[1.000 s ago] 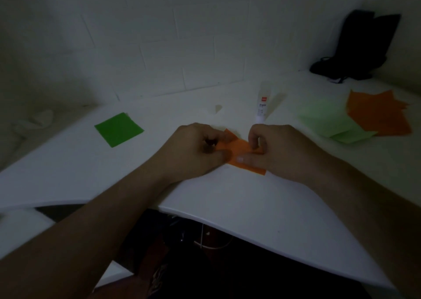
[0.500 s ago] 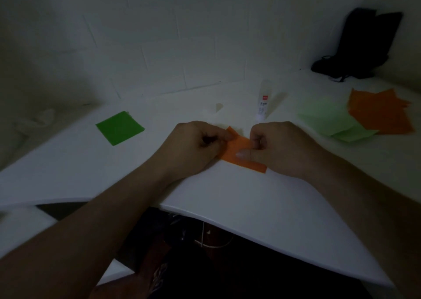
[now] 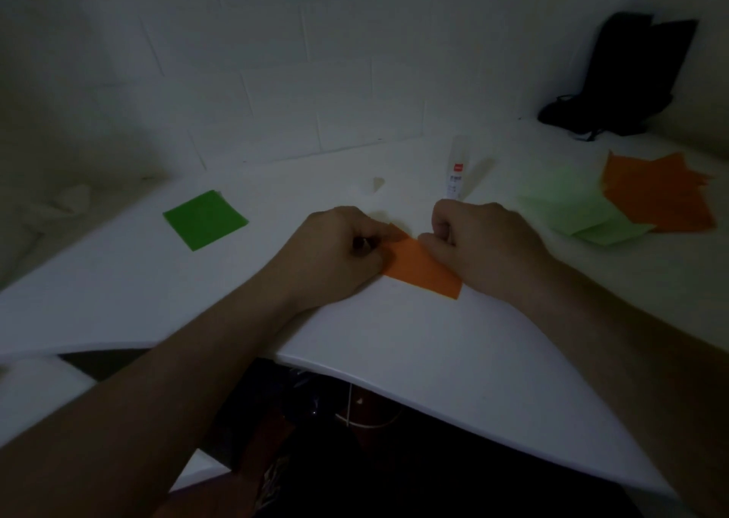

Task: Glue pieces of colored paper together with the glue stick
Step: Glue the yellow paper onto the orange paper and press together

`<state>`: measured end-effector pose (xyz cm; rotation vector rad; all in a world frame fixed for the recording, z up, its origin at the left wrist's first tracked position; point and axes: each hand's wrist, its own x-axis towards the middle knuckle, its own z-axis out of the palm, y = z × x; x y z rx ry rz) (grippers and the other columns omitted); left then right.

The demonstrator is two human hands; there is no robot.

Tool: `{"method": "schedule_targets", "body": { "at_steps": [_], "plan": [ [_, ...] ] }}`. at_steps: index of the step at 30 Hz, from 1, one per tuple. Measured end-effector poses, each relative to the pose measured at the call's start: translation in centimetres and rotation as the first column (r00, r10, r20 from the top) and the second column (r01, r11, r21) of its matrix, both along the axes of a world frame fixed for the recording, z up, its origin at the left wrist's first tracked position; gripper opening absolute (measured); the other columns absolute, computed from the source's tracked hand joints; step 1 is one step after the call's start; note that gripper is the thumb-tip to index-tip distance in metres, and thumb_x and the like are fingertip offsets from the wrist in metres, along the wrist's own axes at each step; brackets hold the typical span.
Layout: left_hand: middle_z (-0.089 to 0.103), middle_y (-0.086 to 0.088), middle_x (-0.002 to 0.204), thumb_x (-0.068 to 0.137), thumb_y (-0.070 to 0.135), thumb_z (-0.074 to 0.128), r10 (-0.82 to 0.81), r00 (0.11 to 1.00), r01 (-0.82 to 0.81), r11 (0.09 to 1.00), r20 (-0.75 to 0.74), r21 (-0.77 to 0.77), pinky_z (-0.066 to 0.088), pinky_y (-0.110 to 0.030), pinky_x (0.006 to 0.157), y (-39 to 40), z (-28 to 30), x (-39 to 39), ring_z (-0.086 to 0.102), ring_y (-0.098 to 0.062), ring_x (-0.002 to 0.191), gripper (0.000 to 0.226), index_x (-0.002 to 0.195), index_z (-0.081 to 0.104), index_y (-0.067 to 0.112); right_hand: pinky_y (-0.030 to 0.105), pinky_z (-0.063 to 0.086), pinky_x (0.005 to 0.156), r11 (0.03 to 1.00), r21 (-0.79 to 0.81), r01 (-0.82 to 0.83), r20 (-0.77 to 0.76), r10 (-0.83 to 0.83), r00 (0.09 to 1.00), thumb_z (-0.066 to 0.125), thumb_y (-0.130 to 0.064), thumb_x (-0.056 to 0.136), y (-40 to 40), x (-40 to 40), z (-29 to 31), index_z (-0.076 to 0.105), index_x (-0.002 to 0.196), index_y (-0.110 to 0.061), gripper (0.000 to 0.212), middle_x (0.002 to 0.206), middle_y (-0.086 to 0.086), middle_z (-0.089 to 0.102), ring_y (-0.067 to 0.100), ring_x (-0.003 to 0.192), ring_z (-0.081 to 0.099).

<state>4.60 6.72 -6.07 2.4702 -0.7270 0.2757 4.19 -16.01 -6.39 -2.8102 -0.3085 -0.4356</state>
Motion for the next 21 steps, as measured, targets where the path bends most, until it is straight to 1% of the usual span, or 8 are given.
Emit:
{"method": "schedule_targets", "body": {
  "at_steps": [3, 7, 9, 11, 13, 16, 19, 21],
  "plan": [
    [0.068, 0.009, 0.103, 0.091, 0.026, 0.071, -0.001, 1.0, 0.001, 1.0, 0.002, 0.013, 0.042, -0.009, 0.084, 0.0, -0.1, 0.2, 0.06, -0.002, 0.091, 0.033, 0.122, 0.075, 0.034, 0.032, 0.039, 0.059, 1.0, -0.008, -0.007, -0.032, 0.007, 0.999, 0.057, -0.062, 0.092, 0.2, -0.4, 0.3, 0.052, 0.084, -0.026, 0.038, 0.075, -0.004, 0.061, 0.018, 0.07, 0.058],
    [0.068, 0.01, 0.106, 0.091, 0.025, 0.071, 0.007, 1.0, -0.007, 1.0, -0.014, 0.003, 0.042, -0.008, 0.084, 0.0, 0.0, 0.2, 0.059, 0.0, 0.092, 0.032, 0.122, 0.075, 0.032, 0.031, 0.034, 0.054, 0.999, 0.026, 0.032, -0.092, -0.03, 0.995, 0.063, -0.076, 0.077, 0.6, -1.0, 1.0, 0.052, 0.081, -0.025, 0.052, 0.074, -0.006, 0.059, 0.012, 0.066, 0.054],
    [0.068, 0.01, 0.107, 0.091, 0.025, 0.071, 0.013, 1.0, -0.013, 1.0, -0.028, 0.003, 0.046, -0.015, 0.087, 0.0, 0.1, 0.2, 0.06, -0.002, 0.093, 0.032, 0.122, 0.075, 0.032, 0.03, 0.036, 0.054, 0.999, 0.03, 0.045, -0.122, -0.041, 0.992, 0.065, -0.083, 0.07, 0.7, -1.2, 1.2, 0.052, 0.08, -0.025, 0.06, 0.073, -0.006, 0.06, 0.011, 0.065, 0.055],
    [0.068, 0.008, 0.108, 0.091, 0.024, 0.07, 0.018, 0.999, -0.018, 1.0, -0.039, 0.0, 0.049, -0.023, 0.089, -0.1, 0.1, 0.2, 0.062, -0.004, 0.095, 0.033, 0.122, 0.075, 0.032, 0.03, 0.043, 0.056, 0.998, 0.037, 0.043, -0.148, -0.037, 0.988, 0.064, -0.089, 0.063, 0.7, -1.4, 1.4, 0.053, 0.08, -0.025, 0.066, 0.073, -0.007, 0.061, 0.01, 0.065, 0.056],
    [0.068, 0.008, 0.109, 0.092, 0.02, 0.068, 0.018, 0.999, -0.017, 1.0, -0.044, 0.004, 0.048, -0.024, 0.091, -0.1, 0.0, 0.3, 0.063, -0.006, 0.097, 0.034, 0.122, 0.075, 0.032, 0.03, 0.046, 0.059, 0.999, 0.023, 0.038, -0.168, -0.034, 0.985, 0.063, -0.092, 0.057, 0.8, -1.5, 1.5, 0.053, 0.079, -0.026, 0.071, 0.075, -0.007, 0.062, 0.01, 0.066, 0.056],
    [0.069, 0.009, 0.109, 0.092, 0.017, 0.066, 0.015, 0.999, -0.015, 1.0, -0.046, 0.002, 0.047, -0.022, 0.092, 0.0, -0.1, 0.5, 0.063, -0.006, 0.099, 0.035, 0.123, 0.075, 0.032, 0.03, 0.042, 0.055, 1.0, 0.022, 0.003, -0.186, 0.001, 0.982, 0.069, -0.091, 0.052, 0.7, -1.8, 1.6, 0.052, 0.079, -0.027, 0.072, 0.073, -0.008, 0.061, 0.01, 0.064, 0.056],
    [0.069, 0.009, 0.107, 0.091, 0.017, 0.068, 0.003, 1.0, -0.003, 1.0, -0.027, 0.0, 0.045, -0.013, 0.087, 0.0, -0.2, 0.5, 0.063, -0.004, 0.095, 0.035, 0.122, 0.075, 0.033, 0.029, 0.045, 0.058, 0.985, 0.143, -0.098, -0.257, 0.132, 0.957, 0.079, -0.081, 0.054, -0.1, -2.1, 2.1, 0.056, 0.087, -0.036, 0.06, 0.074, -0.012, 0.063, 0.005, 0.065, 0.059],
    [0.069, 0.007, 0.106, 0.091, 0.016, 0.068, 0.002, 1.0, -0.002, 1.0, -0.015, -0.003, 0.041, -0.008, 0.084, 0.0, -0.2, 0.4, 0.062, -0.004, 0.095, 0.034, 0.121, 0.075, 0.032, 0.024, 0.046, 0.067, 0.954, 0.218, -0.208, -0.312, 0.27, 0.911, 0.076, -0.081, 0.054, -0.6, -2.4, 2.7, 0.058, 0.098, -0.057, 0.053, 0.083, -0.023, 0.061, -0.001, 0.073, 0.059]
  ]
}}
